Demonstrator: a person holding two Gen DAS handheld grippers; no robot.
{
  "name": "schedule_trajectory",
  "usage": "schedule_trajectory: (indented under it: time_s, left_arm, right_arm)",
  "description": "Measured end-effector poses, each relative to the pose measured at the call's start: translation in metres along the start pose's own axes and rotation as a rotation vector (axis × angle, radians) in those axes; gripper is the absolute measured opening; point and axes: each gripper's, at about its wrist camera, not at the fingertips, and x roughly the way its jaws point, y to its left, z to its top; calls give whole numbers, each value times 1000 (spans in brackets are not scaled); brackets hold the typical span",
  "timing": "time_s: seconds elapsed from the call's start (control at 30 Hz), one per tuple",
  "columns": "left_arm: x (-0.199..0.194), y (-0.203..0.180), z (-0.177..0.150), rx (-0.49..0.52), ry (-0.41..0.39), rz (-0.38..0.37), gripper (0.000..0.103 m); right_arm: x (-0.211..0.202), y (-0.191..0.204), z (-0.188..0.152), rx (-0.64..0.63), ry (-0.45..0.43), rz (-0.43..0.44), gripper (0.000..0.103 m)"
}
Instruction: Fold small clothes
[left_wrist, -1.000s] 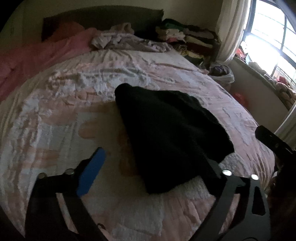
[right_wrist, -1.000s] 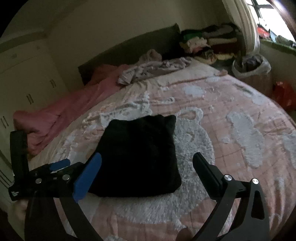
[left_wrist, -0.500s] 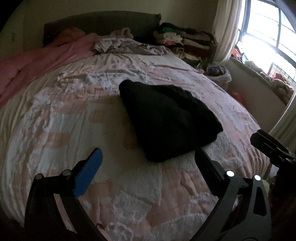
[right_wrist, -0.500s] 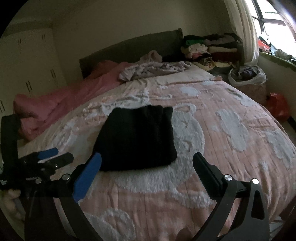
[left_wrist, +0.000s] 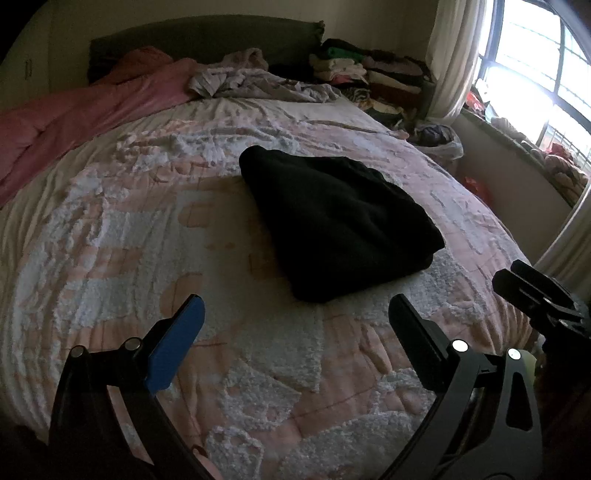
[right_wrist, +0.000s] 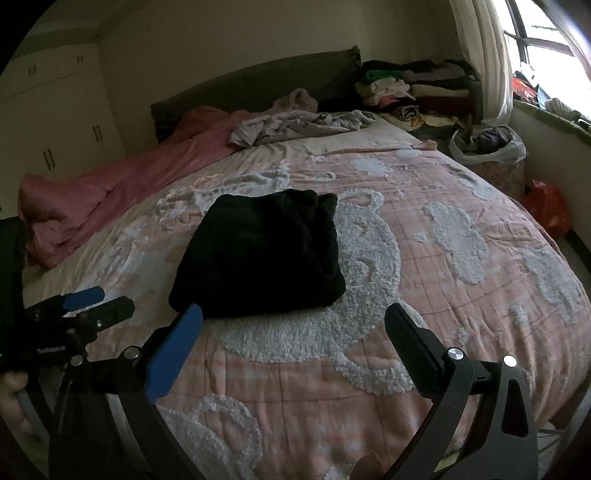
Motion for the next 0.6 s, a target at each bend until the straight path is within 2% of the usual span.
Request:
schedule_trajectory:
  time_s: [0.6]
  left_arm:
    - [-10,1,1,-2,-3,15,93]
  right_arm:
    - [-3,3,-2,-7,0,-2,98]
